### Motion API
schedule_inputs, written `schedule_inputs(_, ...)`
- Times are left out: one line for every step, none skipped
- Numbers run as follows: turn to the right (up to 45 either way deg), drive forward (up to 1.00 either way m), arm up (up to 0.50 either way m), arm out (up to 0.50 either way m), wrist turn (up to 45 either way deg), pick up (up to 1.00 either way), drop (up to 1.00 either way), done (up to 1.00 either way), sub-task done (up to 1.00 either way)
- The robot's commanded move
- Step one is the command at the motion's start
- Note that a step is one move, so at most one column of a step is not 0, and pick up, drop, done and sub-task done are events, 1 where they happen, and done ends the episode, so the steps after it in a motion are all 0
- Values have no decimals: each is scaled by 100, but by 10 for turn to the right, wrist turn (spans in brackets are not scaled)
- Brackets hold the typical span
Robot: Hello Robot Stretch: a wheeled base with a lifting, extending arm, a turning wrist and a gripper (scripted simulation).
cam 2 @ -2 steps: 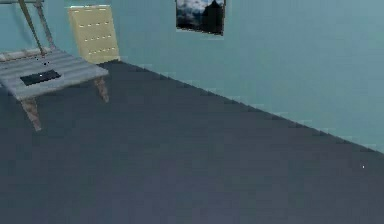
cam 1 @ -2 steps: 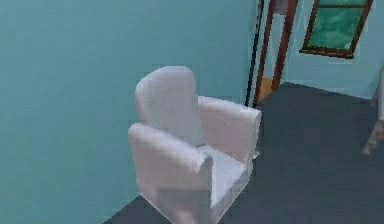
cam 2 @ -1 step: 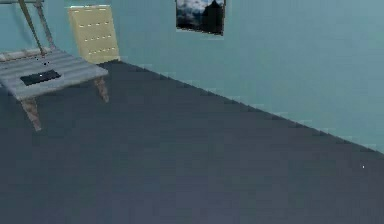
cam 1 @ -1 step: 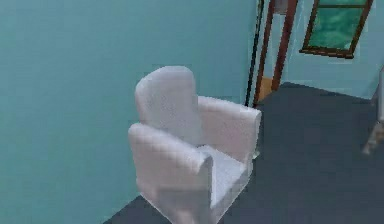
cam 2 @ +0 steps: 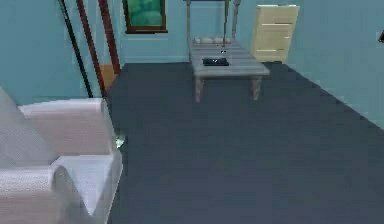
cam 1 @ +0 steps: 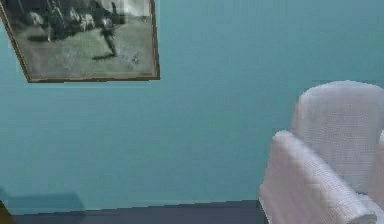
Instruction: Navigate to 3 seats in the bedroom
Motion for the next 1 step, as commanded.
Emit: schedule_inputs(-360, 0, 0, 0, 0, 0, 0, 0, 0)
